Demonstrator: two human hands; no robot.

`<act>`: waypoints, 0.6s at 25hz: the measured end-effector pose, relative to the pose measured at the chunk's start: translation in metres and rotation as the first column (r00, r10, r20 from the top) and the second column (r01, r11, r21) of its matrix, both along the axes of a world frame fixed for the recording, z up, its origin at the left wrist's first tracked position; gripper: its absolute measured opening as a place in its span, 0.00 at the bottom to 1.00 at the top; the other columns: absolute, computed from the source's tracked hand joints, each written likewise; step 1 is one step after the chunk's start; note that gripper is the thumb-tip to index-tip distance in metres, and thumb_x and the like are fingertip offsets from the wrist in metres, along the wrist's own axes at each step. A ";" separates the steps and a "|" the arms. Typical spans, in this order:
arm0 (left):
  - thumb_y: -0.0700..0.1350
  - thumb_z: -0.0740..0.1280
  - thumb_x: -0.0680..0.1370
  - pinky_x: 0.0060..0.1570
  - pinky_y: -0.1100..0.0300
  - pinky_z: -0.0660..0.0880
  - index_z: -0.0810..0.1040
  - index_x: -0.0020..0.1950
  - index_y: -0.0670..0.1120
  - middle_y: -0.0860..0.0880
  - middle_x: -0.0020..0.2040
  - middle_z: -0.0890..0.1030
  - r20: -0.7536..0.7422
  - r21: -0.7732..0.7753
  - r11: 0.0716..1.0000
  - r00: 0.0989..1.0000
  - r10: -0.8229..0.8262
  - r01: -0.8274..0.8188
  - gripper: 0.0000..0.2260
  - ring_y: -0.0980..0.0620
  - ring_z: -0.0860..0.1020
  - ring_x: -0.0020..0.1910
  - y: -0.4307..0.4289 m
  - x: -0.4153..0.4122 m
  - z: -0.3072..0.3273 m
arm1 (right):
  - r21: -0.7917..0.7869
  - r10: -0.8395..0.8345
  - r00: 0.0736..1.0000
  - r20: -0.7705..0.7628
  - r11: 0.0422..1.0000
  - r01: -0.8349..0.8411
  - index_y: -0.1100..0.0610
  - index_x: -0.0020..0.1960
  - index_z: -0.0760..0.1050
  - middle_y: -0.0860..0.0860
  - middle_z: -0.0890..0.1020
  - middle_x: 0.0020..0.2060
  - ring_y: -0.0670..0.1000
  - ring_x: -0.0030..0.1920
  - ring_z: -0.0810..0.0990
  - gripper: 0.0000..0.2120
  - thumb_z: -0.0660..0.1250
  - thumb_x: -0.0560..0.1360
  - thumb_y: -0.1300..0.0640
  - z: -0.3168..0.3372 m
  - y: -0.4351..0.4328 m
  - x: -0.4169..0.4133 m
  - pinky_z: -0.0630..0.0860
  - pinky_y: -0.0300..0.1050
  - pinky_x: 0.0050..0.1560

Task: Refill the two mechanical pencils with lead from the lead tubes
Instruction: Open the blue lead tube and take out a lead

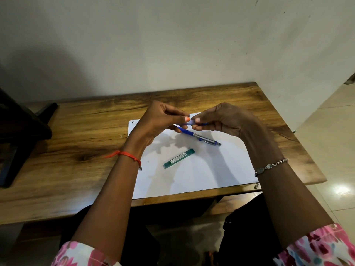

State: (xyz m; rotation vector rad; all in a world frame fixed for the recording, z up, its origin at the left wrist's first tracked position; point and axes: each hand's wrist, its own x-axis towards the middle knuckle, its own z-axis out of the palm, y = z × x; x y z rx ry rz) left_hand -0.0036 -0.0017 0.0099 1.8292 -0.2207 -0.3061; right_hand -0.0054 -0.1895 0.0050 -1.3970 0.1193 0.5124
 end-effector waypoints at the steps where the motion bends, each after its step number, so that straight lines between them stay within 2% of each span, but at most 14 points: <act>1: 0.36 0.71 0.70 0.30 0.66 0.77 0.82 0.47 0.38 0.52 0.30 0.83 0.006 -0.013 1.000 1.000 0.000 0.000 0.07 0.56 0.81 0.30 -0.001 0.000 0.000 | 0.009 -0.012 1.000 -0.016 1.000 0.012 0.73 0.49 0.76 0.58 0.85 0.37 0.52 0.35 0.84 0.08 0.64 0.71 0.74 -0.001 0.001 0.000 0.81 0.37 0.37; 5: 0.36 0.70 0.71 0.29 0.66 0.75 0.82 0.43 0.38 0.51 0.30 0.83 0.012 -0.056 0.998 1.000 0.014 -0.013 0.03 0.55 0.81 0.31 -0.003 -0.001 0.001 | 0.047 -0.048 0.997 -0.066 0.998 0.051 0.73 0.48 0.77 0.59 0.85 0.38 0.54 0.38 0.85 0.07 0.64 0.70 0.75 -0.003 0.003 0.000 0.81 0.38 0.39; 8: 0.35 0.69 0.72 0.30 0.66 0.76 0.82 0.43 0.36 0.48 0.32 0.83 0.015 -0.062 0.998 1.000 0.018 -0.017 0.04 0.55 0.82 0.32 -0.004 -0.001 0.001 | 0.065 -0.052 0.995 -0.089 0.996 0.058 0.74 0.51 0.75 0.59 0.85 0.39 0.53 0.38 0.85 0.10 0.63 0.71 0.76 -0.002 0.002 0.000 0.81 0.38 0.39; 11: 0.33 0.68 0.72 0.32 0.66 0.77 0.81 0.46 0.35 0.52 0.29 0.83 0.015 -0.072 0.997 1.000 0.018 -0.017 0.05 0.55 0.82 0.31 -0.003 0.000 -0.001 | 0.059 -0.072 0.993 -0.095 0.995 0.078 0.75 0.55 0.74 0.62 0.83 0.44 0.54 0.38 0.85 0.13 0.63 0.71 0.76 -0.001 0.001 0.000 0.81 0.38 0.38; 15: 0.31 0.68 0.71 0.37 0.68 0.79 0.79 0.51 0.33 0.52 0.29 0.83 -0.026 -0.088 0.996 1.000 0.000 -0.003 0.09 0.55 0.82 0.31 -0.001 0.002 -0.004 | 0.067 -0.125 0.988 -0.093 0.989 0.131 0.75 0.53 0.74 0.59 0.85 0.36 0.51 0.33 0.84 0.11 0.63 0.71 0.75 -0.001 -0.002 0.001 0.81 0.37 0.36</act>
